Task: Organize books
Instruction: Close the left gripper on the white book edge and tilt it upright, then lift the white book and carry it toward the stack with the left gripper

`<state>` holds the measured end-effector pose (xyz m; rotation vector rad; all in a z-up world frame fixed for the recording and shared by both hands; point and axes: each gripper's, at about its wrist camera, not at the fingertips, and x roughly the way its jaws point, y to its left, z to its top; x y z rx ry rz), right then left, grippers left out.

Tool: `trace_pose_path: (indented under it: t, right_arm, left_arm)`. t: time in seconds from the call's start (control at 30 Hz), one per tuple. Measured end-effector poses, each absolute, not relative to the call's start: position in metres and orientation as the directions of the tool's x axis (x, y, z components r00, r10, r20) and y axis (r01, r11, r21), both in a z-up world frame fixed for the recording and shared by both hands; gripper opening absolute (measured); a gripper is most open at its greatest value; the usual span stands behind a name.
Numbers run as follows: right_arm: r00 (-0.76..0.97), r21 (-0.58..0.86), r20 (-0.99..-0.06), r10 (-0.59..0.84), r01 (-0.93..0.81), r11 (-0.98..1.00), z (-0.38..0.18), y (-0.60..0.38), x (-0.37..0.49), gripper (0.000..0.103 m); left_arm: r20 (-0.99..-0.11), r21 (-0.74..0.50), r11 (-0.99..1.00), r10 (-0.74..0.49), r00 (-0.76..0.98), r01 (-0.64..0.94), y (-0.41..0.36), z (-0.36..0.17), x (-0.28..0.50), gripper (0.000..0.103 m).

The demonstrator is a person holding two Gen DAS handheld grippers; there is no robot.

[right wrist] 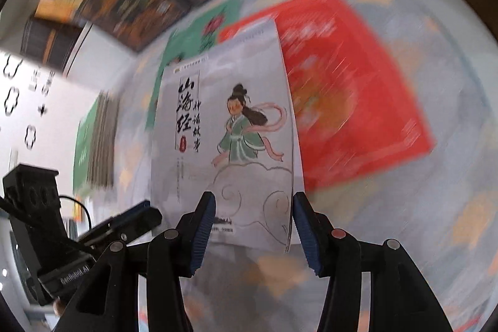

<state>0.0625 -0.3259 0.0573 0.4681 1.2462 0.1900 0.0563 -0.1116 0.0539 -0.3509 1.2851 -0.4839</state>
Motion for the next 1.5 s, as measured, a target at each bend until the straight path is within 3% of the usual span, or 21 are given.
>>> trace_pose_path:
  t: [0.4,0.57,0.63,0.77,0.93,1.03,1.13,1.2,1.27,1.37,1.5]
  right_arm:
    - [0.226,0.427,-0.887,0.402,0.071,0.902,0.025,-0.246,0.025,0.051]
    - [0.270,0.344,-0.913,0.306,0.103,0.933,0.029,-0.240,0.014,0.051]
    - [0.304,0.293,-0.919,0.252,0.099,0.951,0.032,-0.237,0.011,0.049]
    - [0.336,0.251,-0.920,0.203,0.107,0.962,0.028,-0.228,0.003,0.037]
    - [0.336,0.195,-0.929,0.156,0.085,0.977,0.024,-0.214,-0.003,0.037]
    - [0.324,0.229,-0.927,0.187,0.095,0.969,0.021,-0.219,-0.001,0.039]
    - [0.316,0.258,-0.924,0.215,0.099,0.961,0.020,-0.224,0.000,0.039]
    - [0.319,0.276,-0.919,0.230,0.106,0.955,0.020,-0.224,-0.001,0.042]
    - [0.318,0.291,-0.917,0.241,0.119,0.949,0.019,-0.225,-0.001,0.042]
    - [0.321,0.303,-0.913,0.252,0.121,0.945,0.019,-0.225,-0.001,0.043]
    - [0.329,0.336,-0.903,0.277,0.136,0.932,0.018,-0.228,-0.002,0.046]
  left_arm:
    - [-0.820,-0.542,0.839,-0.539,0.196,0.041,-0.016,0.031,0.009,0.046]
    - [-0.817,-0.541,0.840,-0.536,0.214,0.039,-0.008,0.025,0.007,0.046]
    - [-0.824,-0.530,0.847,-0.524,0.216,0.034,-0.008,0.020,0.008,0.046]
    - [-0.813,-0.540,0.840,-0.537,0.224,0.050,-0.009,0.018,0.008,0.046]
    - [-0.795,-0.569,0.820,-0.568,0.215,0.059,-0.009,0.017,0.006,0.046]
    - [-0.732,-0.659,0.752,-0.647,0.212,0.020,0.002,0.018,0.007,0.046]
    - [-0.519,-0.849,0.528,-0.828,0.213,-0.017,0.019,0.028,0.009,0.046]
    - [-0.471,-0.877,0.481,-0.857,0.210,-0.006,0.019,0.034,0.011,0.046]
    - [-0.513,-0.849,0.528,-0.832,0.211,0.015,0.012,0.035,0.012,0.045]
    - [-0.618,-0.769,0.639,-0.755,0.220,0.034,0.003,0.030,0.012,0.020]
    - [-0.682,-0.716,0.698,-0.700,0.211,-0.001,-0.001,0.012,0.015,0.015]
